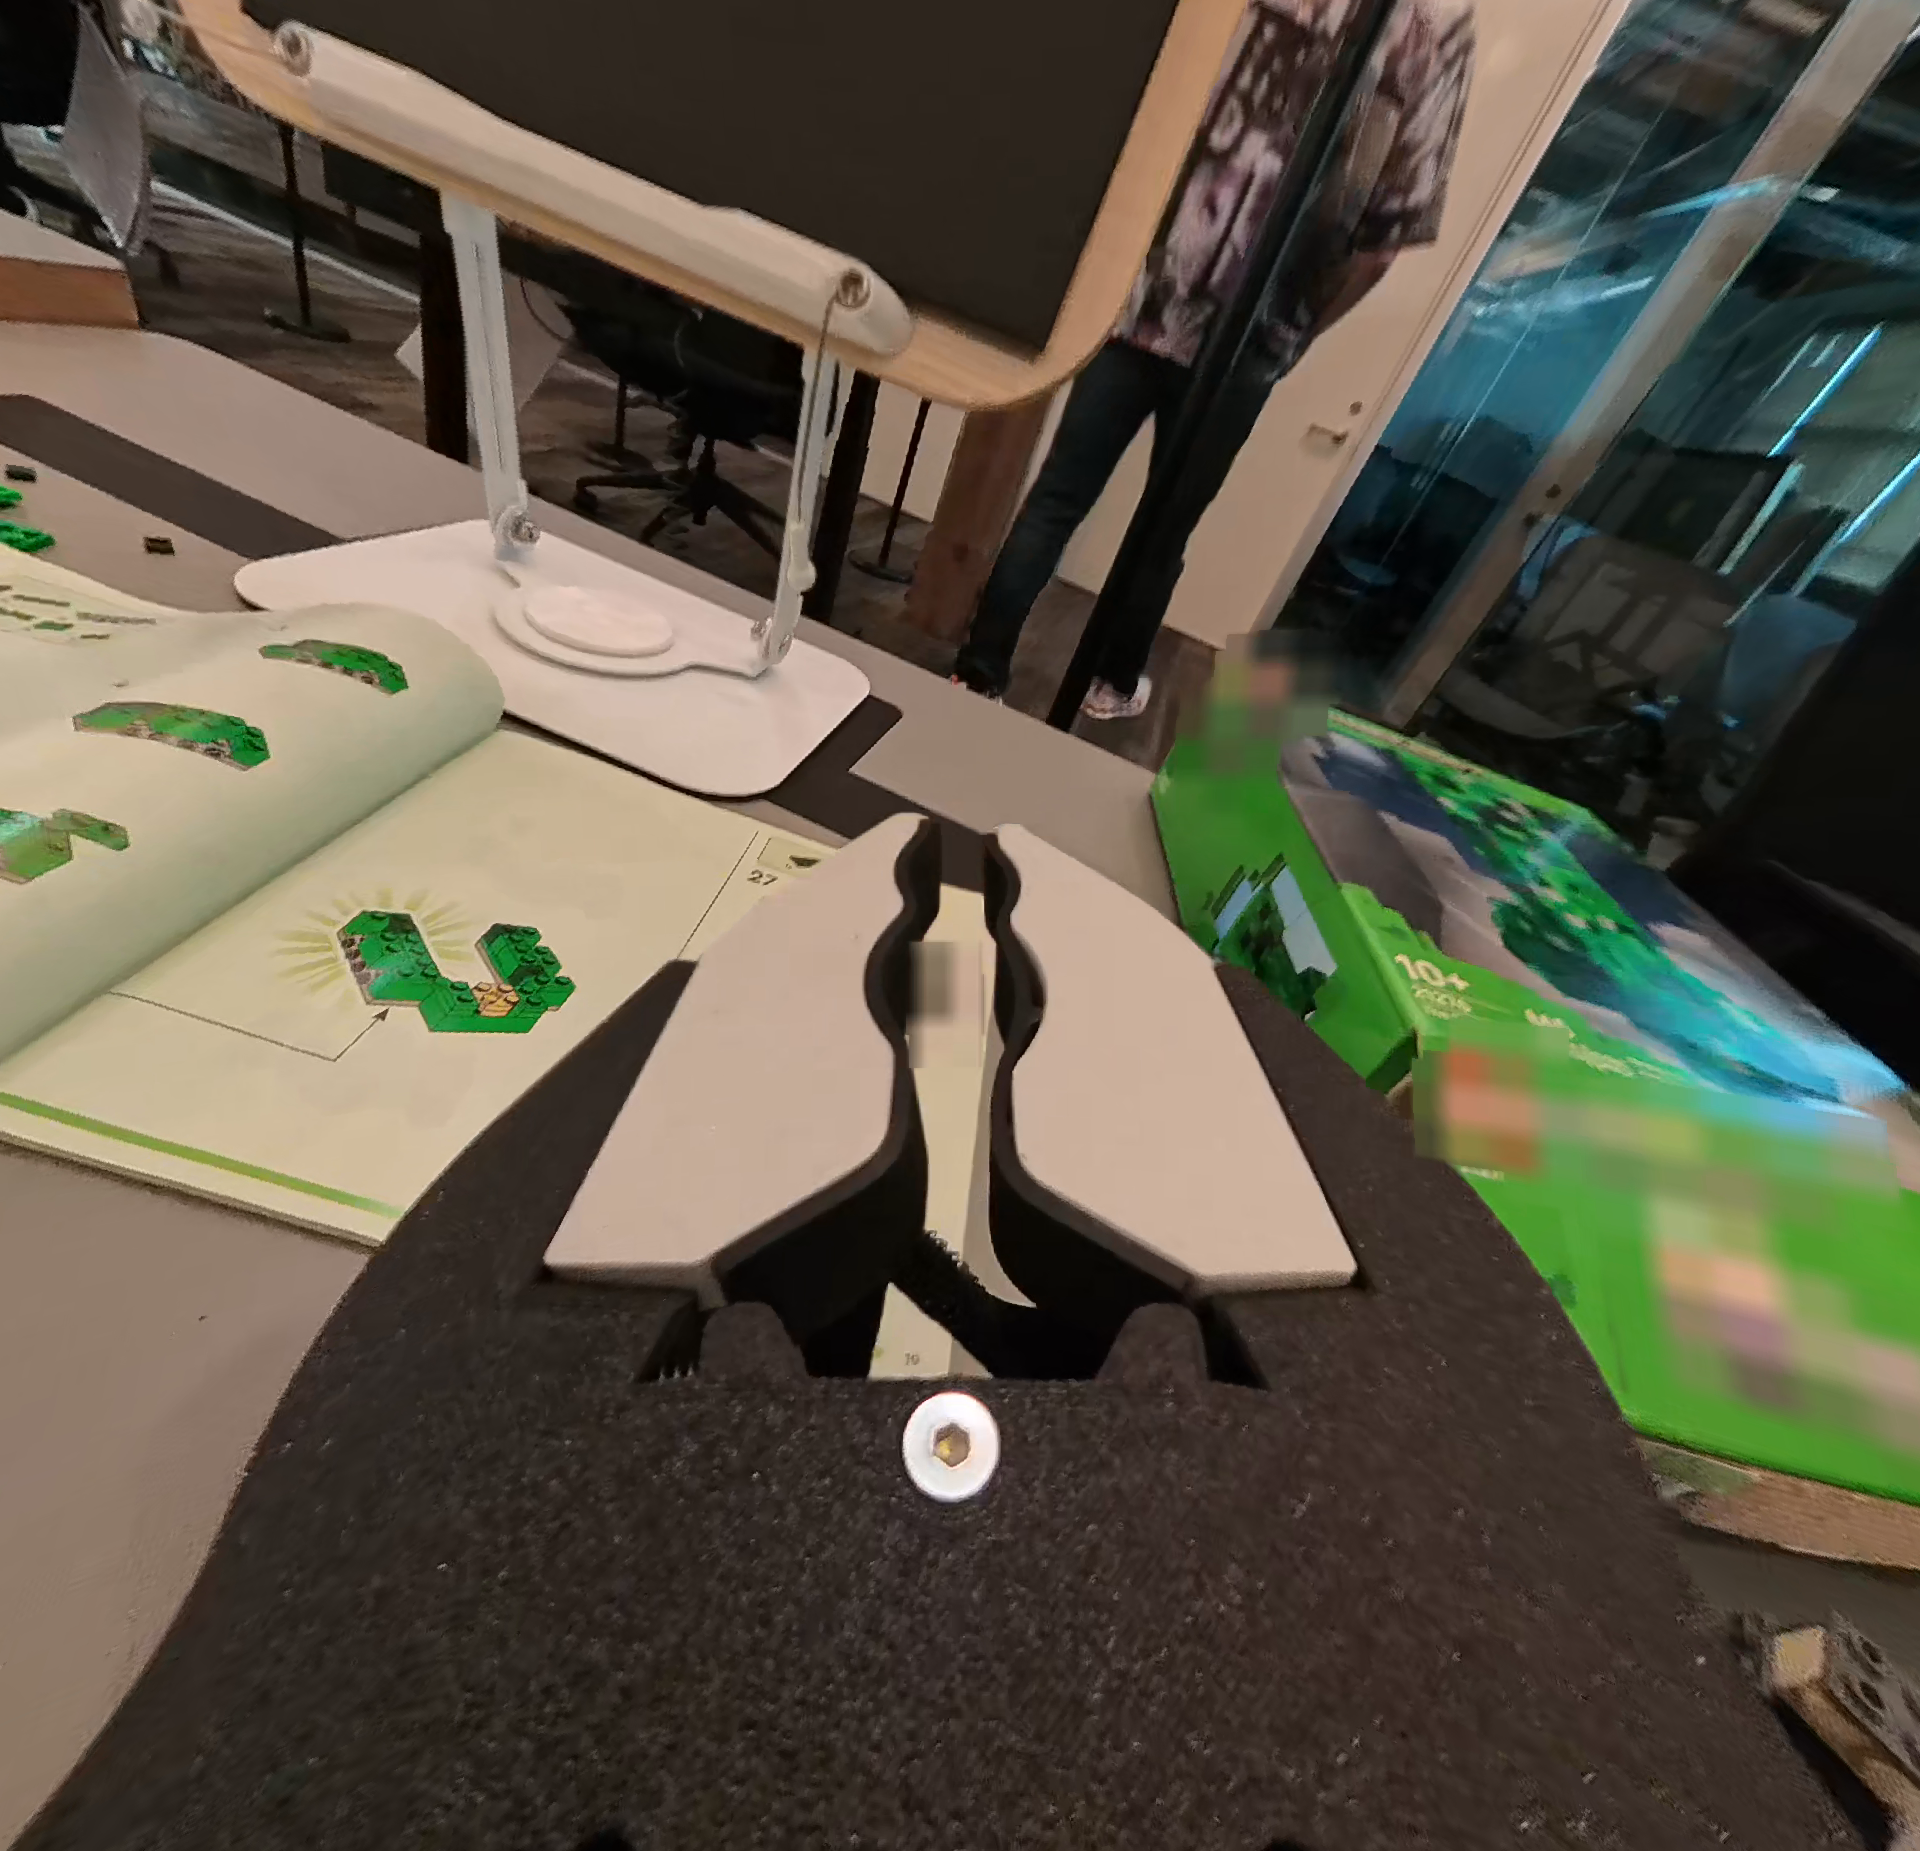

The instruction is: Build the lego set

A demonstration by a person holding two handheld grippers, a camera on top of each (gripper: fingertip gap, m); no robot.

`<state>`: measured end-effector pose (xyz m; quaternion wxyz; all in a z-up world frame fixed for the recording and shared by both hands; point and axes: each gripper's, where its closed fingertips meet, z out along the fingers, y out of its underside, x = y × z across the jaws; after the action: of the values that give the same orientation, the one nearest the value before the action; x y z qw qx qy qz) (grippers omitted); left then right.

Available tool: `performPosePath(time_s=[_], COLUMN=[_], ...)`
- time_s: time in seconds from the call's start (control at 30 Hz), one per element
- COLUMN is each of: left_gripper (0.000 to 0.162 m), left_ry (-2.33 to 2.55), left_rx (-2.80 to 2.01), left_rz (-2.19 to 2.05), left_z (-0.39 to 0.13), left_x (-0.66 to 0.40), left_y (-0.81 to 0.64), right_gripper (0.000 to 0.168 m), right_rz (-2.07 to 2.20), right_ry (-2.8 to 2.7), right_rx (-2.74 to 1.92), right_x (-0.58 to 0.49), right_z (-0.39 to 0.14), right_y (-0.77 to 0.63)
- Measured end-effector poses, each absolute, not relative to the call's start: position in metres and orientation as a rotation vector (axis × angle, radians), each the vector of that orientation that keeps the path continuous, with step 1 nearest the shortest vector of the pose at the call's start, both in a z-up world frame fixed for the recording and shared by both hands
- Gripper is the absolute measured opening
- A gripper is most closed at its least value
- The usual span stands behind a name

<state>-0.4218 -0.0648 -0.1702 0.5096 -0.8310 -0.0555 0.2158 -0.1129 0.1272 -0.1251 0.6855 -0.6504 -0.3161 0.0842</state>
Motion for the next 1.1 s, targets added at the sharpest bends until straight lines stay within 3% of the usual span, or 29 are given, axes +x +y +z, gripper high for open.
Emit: performPosePath(time_s=[0.13,0.27,0.57,1.1], left_gripper=[0.037,0.000,0.000,0.000], left_ry=[-0.136,-0.218,-0.307,-0.312], left_rx=[-1.878,-1.725,-1.632,-1.593], left_rz=[0.421,0.444,0.471,0.426], left_z=[-0.156,-0.139,-0.130,-0.129], left_x=[-0.410,-0.428,-0.458,-0.464], left_y=[-0.058,-0.067,-0.083,-0.083], right_gripper=[0.000,0.000,0.000,0.000], right_rz=[0.299,0.584,0.593,0.385], right_ry=[-0.855,-1.123,-1.454,-1.710], right_rx=[-1.434,-1.584,-1.769,-1.872], right_x=[-0.135,-0.186,-0.264,-0.299], right_z=[-0.125,-0.142,-0.178,-0.226], right_y=[0.106,0.072,0.073,0.056])
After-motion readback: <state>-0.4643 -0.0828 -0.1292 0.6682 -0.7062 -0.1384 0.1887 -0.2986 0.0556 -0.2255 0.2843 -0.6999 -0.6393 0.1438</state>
